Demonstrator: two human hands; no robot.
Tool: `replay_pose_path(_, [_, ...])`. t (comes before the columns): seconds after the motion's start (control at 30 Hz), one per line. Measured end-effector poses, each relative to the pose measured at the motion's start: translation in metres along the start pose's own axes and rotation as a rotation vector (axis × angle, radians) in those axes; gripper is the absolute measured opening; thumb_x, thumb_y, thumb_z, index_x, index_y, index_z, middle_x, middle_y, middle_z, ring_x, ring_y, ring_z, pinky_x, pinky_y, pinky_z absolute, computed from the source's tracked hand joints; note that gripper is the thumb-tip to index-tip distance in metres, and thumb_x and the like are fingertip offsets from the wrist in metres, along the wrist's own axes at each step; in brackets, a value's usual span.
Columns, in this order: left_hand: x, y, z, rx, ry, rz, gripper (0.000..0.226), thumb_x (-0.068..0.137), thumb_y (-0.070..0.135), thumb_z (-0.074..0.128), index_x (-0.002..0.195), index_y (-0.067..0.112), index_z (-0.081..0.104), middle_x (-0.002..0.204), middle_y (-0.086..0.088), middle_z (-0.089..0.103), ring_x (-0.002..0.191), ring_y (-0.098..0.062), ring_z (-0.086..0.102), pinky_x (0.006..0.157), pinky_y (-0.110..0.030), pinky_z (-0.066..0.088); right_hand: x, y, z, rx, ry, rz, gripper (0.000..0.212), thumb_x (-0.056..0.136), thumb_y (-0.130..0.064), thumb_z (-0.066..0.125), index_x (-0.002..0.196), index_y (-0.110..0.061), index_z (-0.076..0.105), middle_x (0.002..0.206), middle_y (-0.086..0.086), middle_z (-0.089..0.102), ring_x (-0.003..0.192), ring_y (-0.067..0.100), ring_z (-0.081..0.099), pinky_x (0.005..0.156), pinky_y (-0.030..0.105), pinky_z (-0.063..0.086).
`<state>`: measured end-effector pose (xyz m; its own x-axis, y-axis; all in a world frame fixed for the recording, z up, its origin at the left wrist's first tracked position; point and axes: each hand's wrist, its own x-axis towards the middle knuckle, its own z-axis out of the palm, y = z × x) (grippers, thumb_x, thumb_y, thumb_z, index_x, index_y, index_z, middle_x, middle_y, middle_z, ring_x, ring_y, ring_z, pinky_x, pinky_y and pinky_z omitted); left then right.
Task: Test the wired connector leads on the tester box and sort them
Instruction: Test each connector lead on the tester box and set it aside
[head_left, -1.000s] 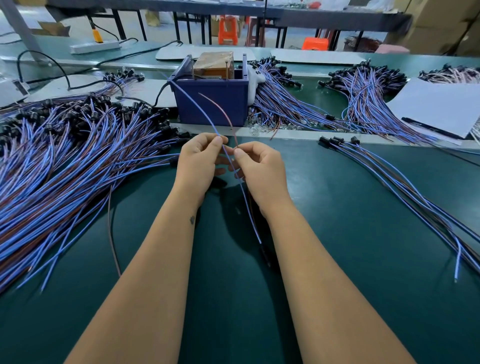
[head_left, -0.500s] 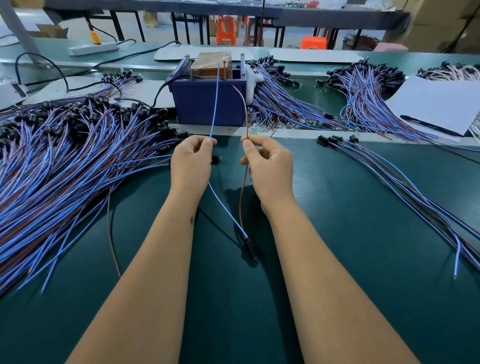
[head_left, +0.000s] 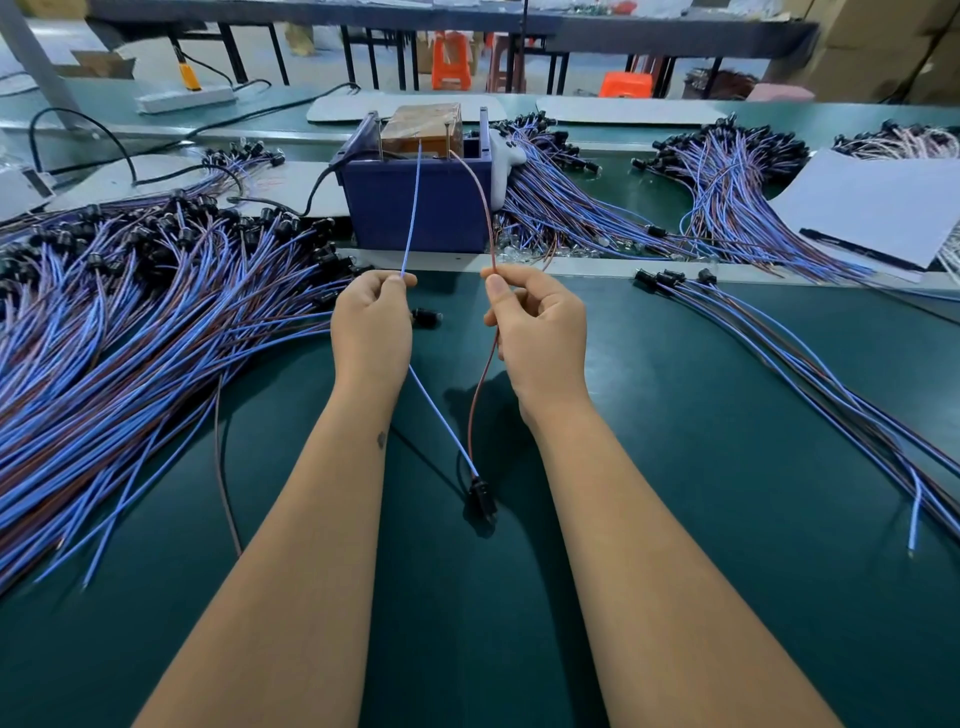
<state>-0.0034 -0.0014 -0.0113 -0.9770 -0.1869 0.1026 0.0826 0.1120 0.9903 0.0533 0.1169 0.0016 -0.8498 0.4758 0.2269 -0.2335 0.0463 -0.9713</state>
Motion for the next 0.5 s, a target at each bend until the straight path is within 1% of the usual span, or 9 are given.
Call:
replay_pose_path(0.13, [0.0013,-0.0015,-0.002,-0.001,0.025,0.007,0.025,0.095,0.022,0.043,0.084,0.03,0.065,0.056,0.008,0.045,0.047,-0.008,0.037,0.047,-0.024,0.032,0.0013,0.0013,-0.0001,-0.027,-0.006,0.003,0.015,0.096,-0.007,0.056,0.096,-0.016,0.069,0.066,0.001,0.055,0.052,0.007,0.046,0.06,0.028,0.044])
replay_pose_path(0.27, [0.0058,-0.0028,-0.0039,-0.051,0.033,-0.024,0.025,0.093,0.018,0.043,0.085,0.028,0.064,0.052,0.009,0.043,0.044,-0.008,0.034,0.045,-0.024,0.03,0.0023,0.0035,-0.0014,-0.061,-0.034,0.028,0.021,0.096,-0.006,0.053,0.097,-0.021,0.067,0.067,0.002,0.054,0.056,0.013,0.045,0.064,0.031,0.046])
replay_pose_path(0.4, [0.0083,-0.0045,-0.0051,-0.085,0.041,-0.06,0.025,0.094,0.016,0.044,0.086,0.026,0.065,0.05,0.011,0.046,0.042,-0.006,0.035,0.045,-0.023,0.03,0.0022,0.0047,-0.0007,-0.071,-0.053,0.033,0.022,0.096,-0.007,0.053,0.097,-0.024,0.068,0.064,-0.002,0.053,0.054,0.011,0.044,0.061,0.029,0.045])
replay_pose_path(0.5, [0.0088,-0.0049,-0.0057,-0.098,0.041,-0.068,0.025,0.094,0.015,0.044,0.086,0.025,0.065,0.044,0.014,0.046,0.04,-0.005,0.035,0.045,-0.023,0.03,0.0023,0.0056,0.0004,-0.084,-0.068,0.032,0.023,0.096,-0.007,0.054,0.097,-0.025,0.068,0.063,-0.003,0.052,0.057,0.015,0.043,0.062,0.032,0.045])
